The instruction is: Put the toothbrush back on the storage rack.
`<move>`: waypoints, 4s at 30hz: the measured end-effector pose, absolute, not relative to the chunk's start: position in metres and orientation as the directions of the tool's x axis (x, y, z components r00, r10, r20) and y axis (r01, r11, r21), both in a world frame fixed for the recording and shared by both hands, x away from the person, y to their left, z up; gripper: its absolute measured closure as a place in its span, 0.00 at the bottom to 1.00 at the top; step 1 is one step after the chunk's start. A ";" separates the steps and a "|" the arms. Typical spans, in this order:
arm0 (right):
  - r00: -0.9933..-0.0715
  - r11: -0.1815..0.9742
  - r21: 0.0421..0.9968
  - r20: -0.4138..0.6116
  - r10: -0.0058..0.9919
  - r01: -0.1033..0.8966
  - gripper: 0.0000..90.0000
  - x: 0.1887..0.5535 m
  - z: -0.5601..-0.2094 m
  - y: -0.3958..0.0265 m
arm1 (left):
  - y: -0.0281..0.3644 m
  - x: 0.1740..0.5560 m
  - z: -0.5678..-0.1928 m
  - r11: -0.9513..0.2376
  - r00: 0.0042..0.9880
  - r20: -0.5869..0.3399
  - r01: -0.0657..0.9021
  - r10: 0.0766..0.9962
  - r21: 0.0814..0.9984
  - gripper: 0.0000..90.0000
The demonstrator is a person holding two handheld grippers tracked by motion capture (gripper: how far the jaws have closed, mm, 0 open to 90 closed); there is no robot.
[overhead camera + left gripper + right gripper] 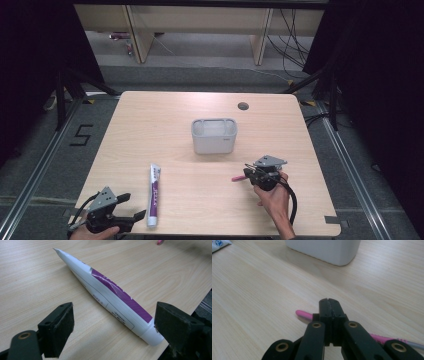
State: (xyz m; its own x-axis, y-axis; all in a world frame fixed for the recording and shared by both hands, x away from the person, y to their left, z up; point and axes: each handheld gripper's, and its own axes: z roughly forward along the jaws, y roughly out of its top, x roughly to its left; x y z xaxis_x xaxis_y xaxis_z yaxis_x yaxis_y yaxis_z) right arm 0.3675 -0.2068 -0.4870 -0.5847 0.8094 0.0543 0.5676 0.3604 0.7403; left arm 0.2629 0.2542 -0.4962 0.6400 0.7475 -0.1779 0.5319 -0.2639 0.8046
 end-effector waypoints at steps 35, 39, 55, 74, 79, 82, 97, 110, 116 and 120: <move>-0.601 0.401 0.651 0.107 0.792 0.644 1.00 0.383 -0.501 -0.175 | 0.254 0.262 -0.495 -0.260 0.644 -0.182 0.528 0.743 0.809 0.18; -0.624 0.428 0.651 0.090 0.777 0.627 1.00 0.382 -0.501 -0.177 | 0.254 0.262 -0.495 -0.270 0.647 -0.174 0.526 0.742 0.806 0.18; -0.654 0.462 0.630 0.098 0.750 0.624 1.00 0.365 -0.501 -0.188 | 0.255 0.262 -0.495 -0.279 0.648 -0.164 0.525 0.744 0.804 0.18; -0.634 0.458 0.626 0.077 0.770 0.631 1.00 0.339 -0.498 -0.227 | 0.253 0.262 -0.495 -0.261 0.637 -0.177 0.531 0.750 0.806 0.18; -0.603 0.423 0.622 0.100 0.791 0.659 1.00 0.336 -0.499 -0.237 | 0.253 0.262 -0.495 -0.269 0.647 -0.176 0.528 0.742 0.805 0.18; -0.603 0.421 0.632 0.092 0.793 0.651 1.00 0.334 -0.498 -0.242 | 0.254 0.262 -0.495 -0.270 0.648 -0.175 0.528 0.742 0.805 0.18; -0.557 0.368 0.649 0.105 0.824 0.666 0.99 0.334 -0.498 -0.268 | 0.252 0.262 -0.497 -0.273 0.644 -0.174 0.532 0.745 0.801 0.18; -0.536 0.365 0.628 0.099 0.838 0.687 0.99 0.336 -0.493 -0.283 | 0.253 0.263 -0.497 -0.271 0.645 -0.179 0.534 0.743 0.801 0.18; -0.564 0.394 0.651 0.065 0.823 0.649 0.97 0.337 -0.487 -0.280 | 0.252 0.263 -0.498 -0.269 0.644 -0.179 0.534 0.744 0.802 0.18; -0.568 0.423 0.631 0.034 0.822 0.650 0.95 0.338 -0.480 -0.279 | 0.253 0.263 -0.498 -0.272 0.643 -0.178 0.536 0.744 0.799 0.18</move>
State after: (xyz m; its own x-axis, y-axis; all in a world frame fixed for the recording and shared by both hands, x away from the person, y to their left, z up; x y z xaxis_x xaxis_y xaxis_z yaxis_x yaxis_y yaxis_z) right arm 0.3383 -0.2788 -0.4800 -0.5683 0.8221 0.0343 0.6504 0.4233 0.6306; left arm 0.2632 0.2532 -0.4977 0.6435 0.7445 -0.1780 0.5357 -0.2719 0.7994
